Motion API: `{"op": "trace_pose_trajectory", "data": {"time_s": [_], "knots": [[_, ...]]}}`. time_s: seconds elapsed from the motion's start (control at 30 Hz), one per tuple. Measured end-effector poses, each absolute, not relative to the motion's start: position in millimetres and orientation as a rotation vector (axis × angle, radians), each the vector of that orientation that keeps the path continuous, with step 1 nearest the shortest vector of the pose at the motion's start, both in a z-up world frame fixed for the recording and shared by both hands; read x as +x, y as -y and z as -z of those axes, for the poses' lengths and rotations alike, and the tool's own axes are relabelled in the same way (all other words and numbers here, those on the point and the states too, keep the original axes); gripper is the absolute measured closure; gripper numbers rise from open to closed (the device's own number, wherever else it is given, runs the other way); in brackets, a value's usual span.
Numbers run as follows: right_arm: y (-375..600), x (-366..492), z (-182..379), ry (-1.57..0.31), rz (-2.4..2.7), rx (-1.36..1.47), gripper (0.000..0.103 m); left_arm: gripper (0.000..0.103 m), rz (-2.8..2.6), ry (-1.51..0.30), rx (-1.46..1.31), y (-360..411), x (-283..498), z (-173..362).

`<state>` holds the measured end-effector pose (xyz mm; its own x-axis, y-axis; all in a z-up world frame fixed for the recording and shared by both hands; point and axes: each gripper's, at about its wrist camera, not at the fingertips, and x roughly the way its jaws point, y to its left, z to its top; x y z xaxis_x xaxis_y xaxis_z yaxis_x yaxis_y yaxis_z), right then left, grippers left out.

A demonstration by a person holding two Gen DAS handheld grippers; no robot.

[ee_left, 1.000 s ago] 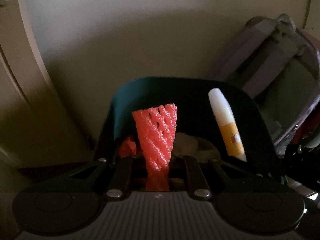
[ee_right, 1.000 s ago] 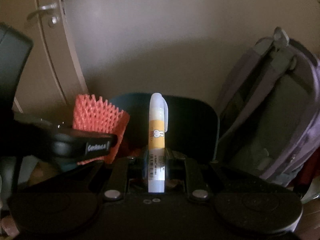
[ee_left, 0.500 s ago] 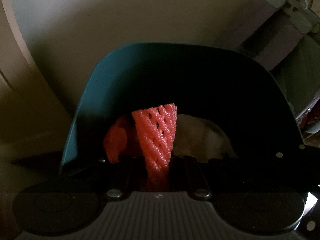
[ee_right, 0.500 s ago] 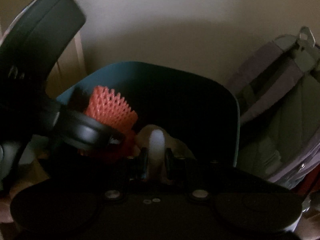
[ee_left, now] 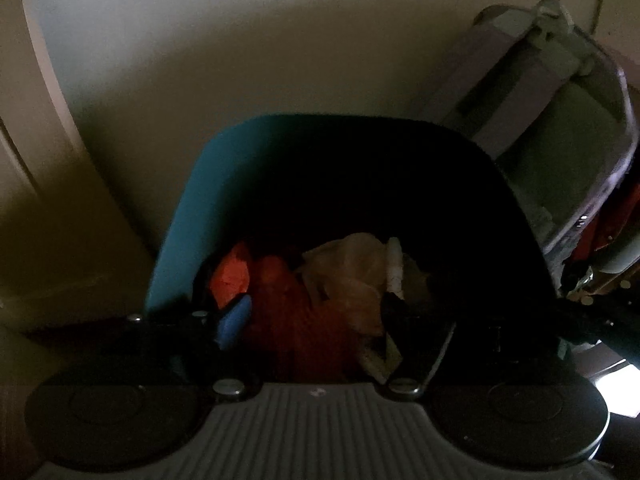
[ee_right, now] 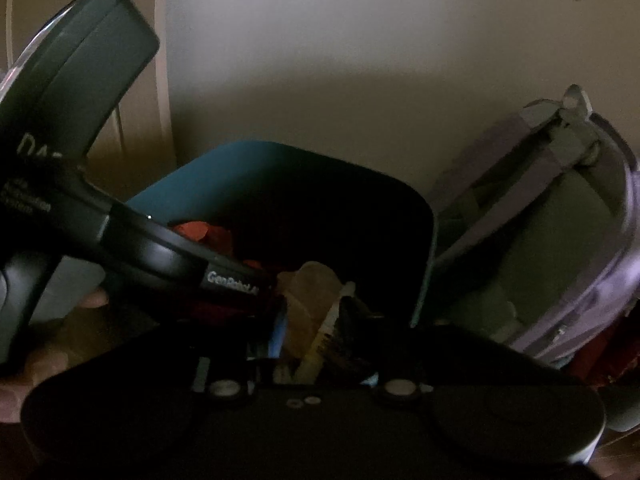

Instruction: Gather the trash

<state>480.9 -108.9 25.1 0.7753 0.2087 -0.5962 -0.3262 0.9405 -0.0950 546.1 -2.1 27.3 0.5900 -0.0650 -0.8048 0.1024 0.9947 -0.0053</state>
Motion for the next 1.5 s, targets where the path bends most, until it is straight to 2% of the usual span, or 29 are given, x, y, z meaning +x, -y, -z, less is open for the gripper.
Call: {"op": "trace_pose_trajectory", "data": {"time_s": [0.2, 0.3, 0.53, 1.07, 1.13, 1.37, 1.5], "knots": [[120, 448, -49, -0.586, -0.308, -0.170, 0.070, 0.029, 0.104, -0.888, 0.034, 12, 530, -61], [126, 430, -58, -0.566, -0.317, -0.159, 0.064, 0.029, 0.092, -0.866, 0.042, 15, 515, -72], [137, 380, -73, -0.497, -0.353, -0.103, 0.057, 0.029, 0.057, -0.796, 0.066, 4, 456, -103], [161, 280, -86, -0.358, -0.442, -0.012, 0.040, 0.029, 0.049, -0.619, 0.084, -3, 315, -124], [163, 265, -85, -0.343, -0.454, -0.008, 0.037, 0.022, 0.043, -0.603, 0.078, -4, 300, -123], [164, 221, -84, -0.288, -0.481, 0.004, 0.023, 0.021, 0.041, -0.550, 0.083, -8, 254, -120], [159, 202, -84, -0.257, -0.502, -0.014, 0.014, 0.006, 0.049, -0.534, 0.059, -13, 235, -118]]}}
